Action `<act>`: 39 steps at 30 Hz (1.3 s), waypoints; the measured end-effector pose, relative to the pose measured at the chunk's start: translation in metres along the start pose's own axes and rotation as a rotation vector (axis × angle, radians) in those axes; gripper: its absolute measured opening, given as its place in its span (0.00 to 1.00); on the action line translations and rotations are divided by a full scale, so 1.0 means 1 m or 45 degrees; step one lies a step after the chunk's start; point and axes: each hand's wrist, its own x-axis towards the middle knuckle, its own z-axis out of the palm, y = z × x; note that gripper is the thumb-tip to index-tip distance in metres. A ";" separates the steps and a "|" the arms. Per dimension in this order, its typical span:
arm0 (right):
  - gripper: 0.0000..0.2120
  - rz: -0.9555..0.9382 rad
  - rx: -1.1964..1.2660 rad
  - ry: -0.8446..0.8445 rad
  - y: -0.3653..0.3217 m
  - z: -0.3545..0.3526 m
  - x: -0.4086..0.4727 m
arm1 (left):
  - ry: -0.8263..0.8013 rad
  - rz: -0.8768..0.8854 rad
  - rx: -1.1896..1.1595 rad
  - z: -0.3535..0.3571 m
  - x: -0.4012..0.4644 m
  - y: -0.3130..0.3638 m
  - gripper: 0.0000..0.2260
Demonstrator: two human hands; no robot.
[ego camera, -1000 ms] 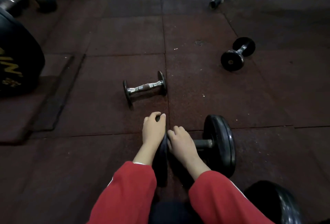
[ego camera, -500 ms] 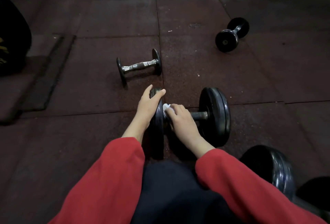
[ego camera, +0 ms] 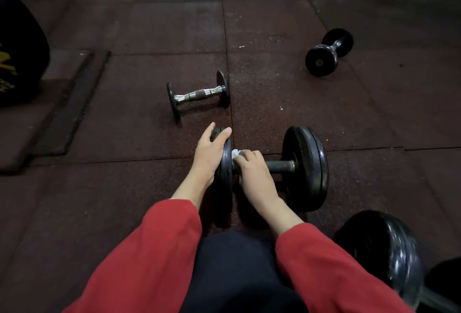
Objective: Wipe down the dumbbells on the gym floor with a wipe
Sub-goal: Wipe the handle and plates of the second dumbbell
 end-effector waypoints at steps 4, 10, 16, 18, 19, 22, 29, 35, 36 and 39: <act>0.18 -0.077 0.016 0.023 0.006 -0.003 -0.012 | 0.114 0.088 0.135 0.001 -0.003 0.002 0.23; 0.10 0.012 -0.014 0.025 0.000 -0.001 -0.004 | 0.198 0.144 0.258 0.001 -0.006 0.003 0.22; 0.12 0.033 -0.029 -0.086 -0.001 -0.008 -0.005 | 0.203 0.144 0.254 0.001 -0.009 0.003 0.21; 0.11 0.038 -0.077 -0.175 -0.006 -0.016 0.006 | 0.200 0.145 0.264 0.001 -0.009 0.004 0.21; 0.12 0.043 -0.125 -0.273 -0.009 -0.023 0.013 | 0.200 0.148 0.269 0.001 -0.010 0.003 0.21; 0.15 0.008 -0.178 -0.457 -0.009 -0.033 0.030 | 0.191 0.152 0.287 0.000 -0.009 0.003 0.22; 0.15 -0.116 -0.228 -0.280 -0.003 -0.020 0.006 | 0.188 0.136 0.259 0.001 -0.005 0.006 0.21; 0.15 -0.042 -0.197 -0.074 0.011 -0.011 -0.019 | 0.177 0.125 0.230 0.002 -0.005 0.005 0.21; 0.15 -0.028 -0.172 -0.056 0.012 -0.011 -0.020 | 0.176 0.127 0.226 0.002 -0.005 0.005 0.21; 0.18 -0.153 -0.177 -0.073 0.007 -0.006 -0.022 | 0.170 0.135 0.220 0.001 -0.005 0.005 0.21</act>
